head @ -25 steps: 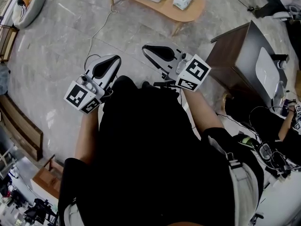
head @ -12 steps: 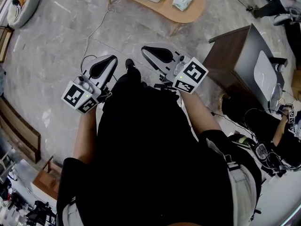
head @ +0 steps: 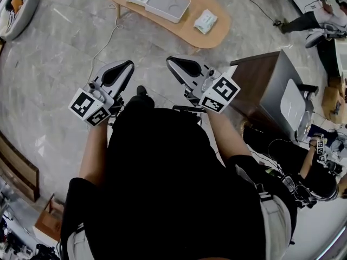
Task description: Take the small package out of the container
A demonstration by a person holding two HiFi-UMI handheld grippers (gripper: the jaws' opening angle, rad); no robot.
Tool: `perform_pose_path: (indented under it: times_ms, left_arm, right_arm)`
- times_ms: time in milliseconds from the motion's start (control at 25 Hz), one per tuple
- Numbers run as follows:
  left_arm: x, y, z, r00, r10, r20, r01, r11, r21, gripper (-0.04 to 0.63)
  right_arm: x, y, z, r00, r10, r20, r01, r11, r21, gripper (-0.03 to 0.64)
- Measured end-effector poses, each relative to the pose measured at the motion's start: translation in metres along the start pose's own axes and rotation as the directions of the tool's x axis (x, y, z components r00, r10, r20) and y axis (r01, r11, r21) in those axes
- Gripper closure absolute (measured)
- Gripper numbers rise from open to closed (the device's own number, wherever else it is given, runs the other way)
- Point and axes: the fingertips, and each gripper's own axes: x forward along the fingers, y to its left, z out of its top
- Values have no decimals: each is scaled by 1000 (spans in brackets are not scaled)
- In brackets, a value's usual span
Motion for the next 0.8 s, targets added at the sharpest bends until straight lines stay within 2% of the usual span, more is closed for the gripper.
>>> perform_pose_path:
  times_ms: [360, 600, 800]
  left_arm:
    - [20, 86, 41, 998, -66, 18, 67, 998, -23, 572]
    - [30, 132, 43, 997, -69, 26, 71, 996, -58, 571]
    - [46, 153, 40, 997, -73, 23, 75, 993, -88, 571]
  right_arm:
    - [75, -55, 41, 999, -37, -25, 35, 998, -52, 604]
    - [107, -81, 43, 998, -51, -47, 48, 997, -66, 605]
    - [114, -103, 41, 996, -65, -66, 61, 996, -63, 605]
